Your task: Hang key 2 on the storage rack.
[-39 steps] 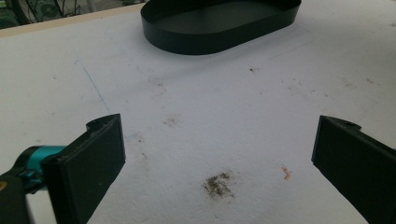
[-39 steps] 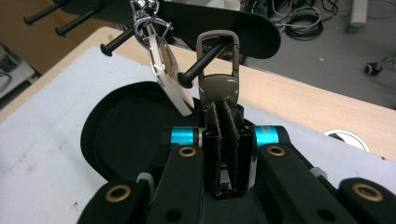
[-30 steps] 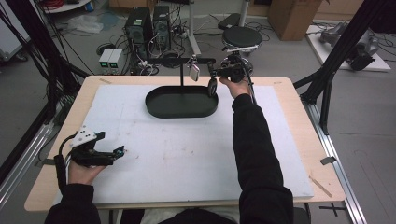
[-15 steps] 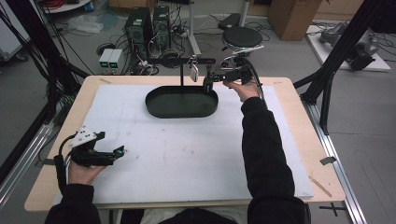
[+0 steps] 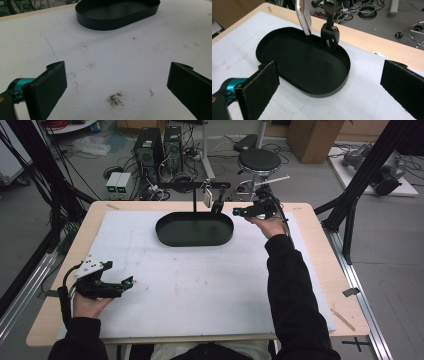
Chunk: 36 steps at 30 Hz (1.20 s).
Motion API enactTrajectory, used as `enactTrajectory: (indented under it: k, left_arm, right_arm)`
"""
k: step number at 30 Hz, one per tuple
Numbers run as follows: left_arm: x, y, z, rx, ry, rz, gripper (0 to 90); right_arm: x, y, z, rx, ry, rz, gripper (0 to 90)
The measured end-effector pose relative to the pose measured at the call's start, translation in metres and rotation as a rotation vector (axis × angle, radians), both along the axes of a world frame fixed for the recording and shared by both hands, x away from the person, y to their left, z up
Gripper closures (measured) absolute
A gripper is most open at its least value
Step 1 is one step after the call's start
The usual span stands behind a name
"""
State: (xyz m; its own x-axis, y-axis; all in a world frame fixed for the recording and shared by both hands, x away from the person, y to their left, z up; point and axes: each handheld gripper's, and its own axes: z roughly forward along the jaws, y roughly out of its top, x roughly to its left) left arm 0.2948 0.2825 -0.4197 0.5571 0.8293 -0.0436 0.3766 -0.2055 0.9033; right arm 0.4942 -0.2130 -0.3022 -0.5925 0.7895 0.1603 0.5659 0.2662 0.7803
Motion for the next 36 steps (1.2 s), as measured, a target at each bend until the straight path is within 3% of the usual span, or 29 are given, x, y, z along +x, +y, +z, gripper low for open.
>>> enactTrajectory:
  k: [1, 3, 12, 15, 20, 36]
  left_arm:
    - [0.0, 0.0, 0.0, 0.003, 0.001, -0.002, 3.2]
    - [0.001, 0.0, 0.0, 0.002, 0.003, -0.002, 3.2]
    - [0.001, -0.001, 0.0, 0.005, 0.006, -0.003, 3.1]
    - [0.0, -0.001, 0.0, 0.005, 0.007, -0.003, 3.2]
    - [-0.001, 0.0, 0.0, 0.0, 0.008, 0.001, 3.1]
    - [-0.004, -0.002, 0.0, -0.002, 0.02, -0.009, 3.2]
  right_arm:
    - [-0.003, -0.001, 0.0, -0.004, 0.01, 0.0, 1.1]
    - [-0.008, -0.003, -0.001, -0.02, -0.015, -0.001, 1.1]
    - [-0.027, -0.018, -0.011, -0.019, -0.012, 0.004, 1.2]
    - [-0.037, -0.019, -0.016, -0.054, -0.021, 0.013, 1.2]
    - [-0.052, -0.022, -0.019, -0.06, -0.033, 0.029, 1.2]
    - [-0.089, -0.055, -0.034, -0.066, -0.078, -0.005, 1.2]
